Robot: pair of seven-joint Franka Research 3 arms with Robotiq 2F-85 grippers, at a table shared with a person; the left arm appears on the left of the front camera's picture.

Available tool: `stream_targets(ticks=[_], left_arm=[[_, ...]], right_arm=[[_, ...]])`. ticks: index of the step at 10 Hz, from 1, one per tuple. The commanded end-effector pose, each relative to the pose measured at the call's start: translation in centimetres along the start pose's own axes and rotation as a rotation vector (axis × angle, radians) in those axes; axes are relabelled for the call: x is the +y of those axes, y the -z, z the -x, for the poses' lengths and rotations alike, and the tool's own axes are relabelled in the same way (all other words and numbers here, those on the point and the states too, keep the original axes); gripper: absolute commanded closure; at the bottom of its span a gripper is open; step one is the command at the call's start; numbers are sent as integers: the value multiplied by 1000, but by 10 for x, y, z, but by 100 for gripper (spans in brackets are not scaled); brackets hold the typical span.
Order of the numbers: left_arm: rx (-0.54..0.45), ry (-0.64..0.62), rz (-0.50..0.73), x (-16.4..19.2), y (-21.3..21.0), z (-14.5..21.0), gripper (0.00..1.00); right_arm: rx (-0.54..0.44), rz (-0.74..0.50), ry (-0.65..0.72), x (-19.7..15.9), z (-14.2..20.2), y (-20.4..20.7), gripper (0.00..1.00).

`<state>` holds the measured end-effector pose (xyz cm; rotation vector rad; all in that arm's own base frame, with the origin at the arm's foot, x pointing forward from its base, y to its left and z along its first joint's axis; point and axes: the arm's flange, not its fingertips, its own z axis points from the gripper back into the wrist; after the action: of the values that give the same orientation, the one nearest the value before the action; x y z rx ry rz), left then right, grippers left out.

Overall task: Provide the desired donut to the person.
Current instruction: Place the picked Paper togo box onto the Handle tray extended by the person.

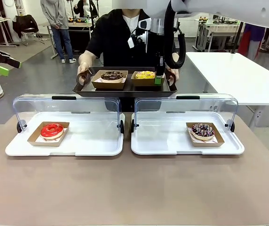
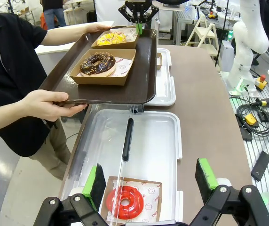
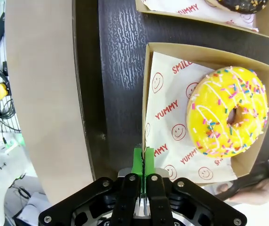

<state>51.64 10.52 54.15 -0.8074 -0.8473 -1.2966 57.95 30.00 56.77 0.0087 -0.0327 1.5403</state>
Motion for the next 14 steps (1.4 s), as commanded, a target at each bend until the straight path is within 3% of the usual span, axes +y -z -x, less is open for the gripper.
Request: stream_targets(ticks=[1,2,3,4,5,6,9,10,12,14], left_arm=[[-3,-7,1,-1,0,-2,0],[-3,-7,1,-1,0,-2,0],[-3,-7,1,-1,0,-2,0],[-3,-7,1,-1,0,-2,0],[-3,-7,1,-1,0,-2,0],[-3,-7,1,-1,0,-2,0],[-3,-7,1,-1,0,-2,0],[-3,-7,1,-1,0,-2,0],[-3,-7,1,-1,0,-2,0],[-3,-7,1,-1,0,-2,0]], right_arm=[[9,-8,-24,-10,-4,-4,99],[3,-9,-28,-9,-4,-5,39],[3,-7,-31,-8,-5,-6,39],[4,-4,-31,-7,-6,-7,0],[5,-2,-31,-7,-6,-7,35],[6,1,-32,-6,-7,-8,0],[6,4,-29,-5,-6,-9,0],[6,3,-23,-4,-6,-10,24],[5,0,-22,-3,-5,-10,4],[4,1,-23,-3,-4,-11,0]])
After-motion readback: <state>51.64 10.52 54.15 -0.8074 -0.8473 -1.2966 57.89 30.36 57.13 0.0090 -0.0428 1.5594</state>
